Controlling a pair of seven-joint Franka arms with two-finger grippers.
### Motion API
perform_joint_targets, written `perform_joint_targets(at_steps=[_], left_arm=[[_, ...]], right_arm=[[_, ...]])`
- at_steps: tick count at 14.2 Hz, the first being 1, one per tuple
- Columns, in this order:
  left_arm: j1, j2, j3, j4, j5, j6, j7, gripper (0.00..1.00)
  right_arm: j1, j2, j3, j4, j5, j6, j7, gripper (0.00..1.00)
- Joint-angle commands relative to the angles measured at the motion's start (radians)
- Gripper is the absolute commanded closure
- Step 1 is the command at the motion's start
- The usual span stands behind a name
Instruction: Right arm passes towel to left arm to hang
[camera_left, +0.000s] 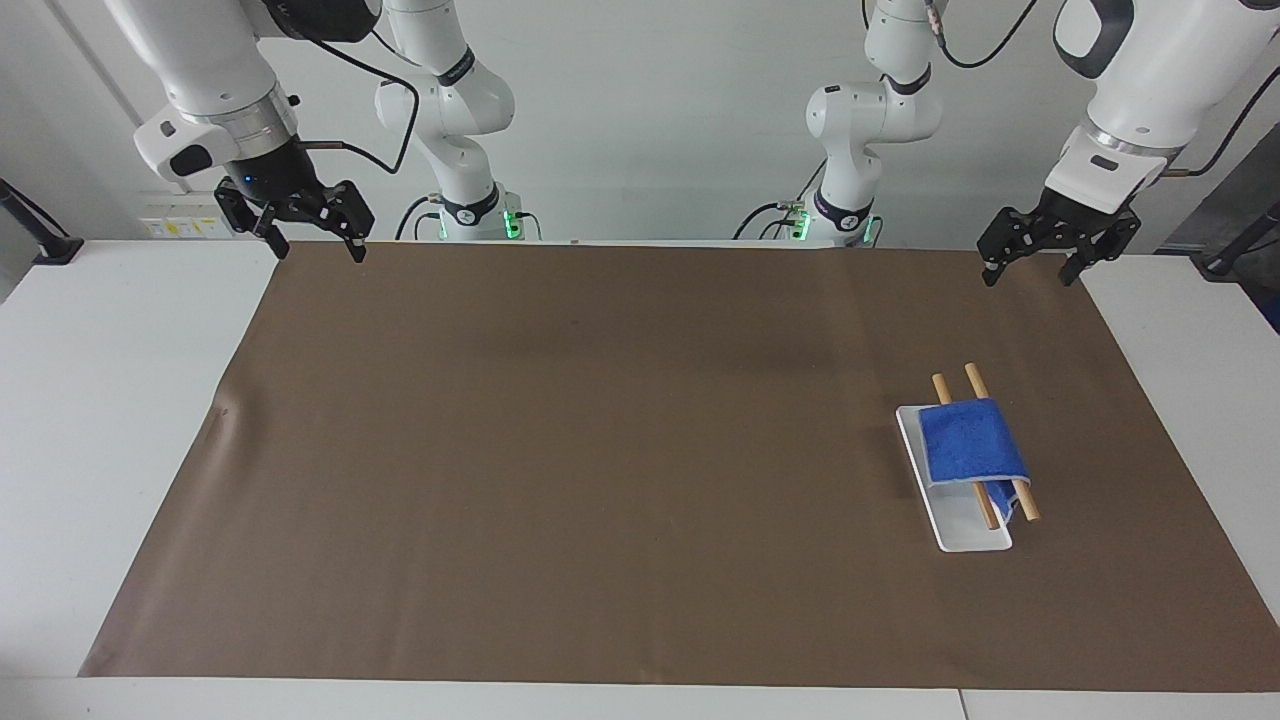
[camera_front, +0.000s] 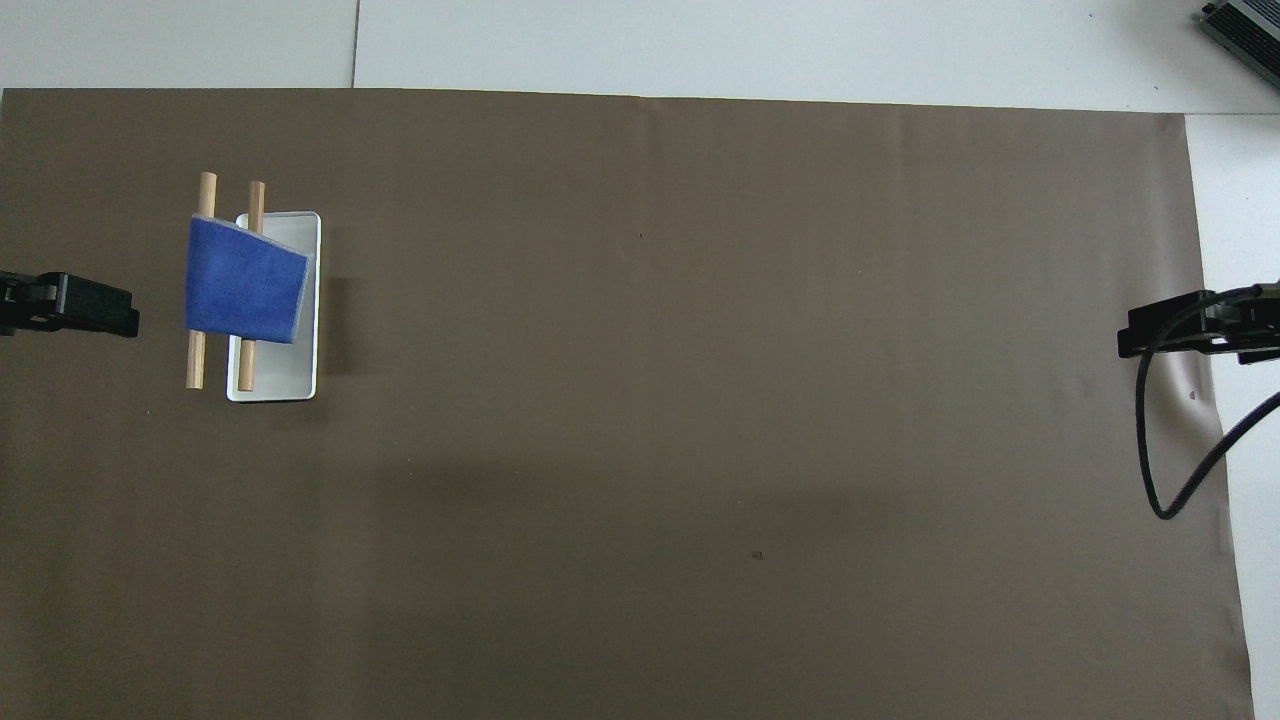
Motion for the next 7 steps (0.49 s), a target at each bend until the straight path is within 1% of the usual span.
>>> perform_joint_targets(at_steps=[1,7], left_arm=[[-0.007,-0.005,0.006,0.012,0.008,-0.037,-0.011,0.0],[-0.009,-0.009,0.006,0.012,0.01,-0.039,-0.06,0.0]], right_arm=[[-0.006,-0.013,0.0,-0.012,0.019,-0.01,-0.012,0.0],[-0.006,-0.013,0.0,-0.014,0.019,-0.01,-0.012,0.0]])
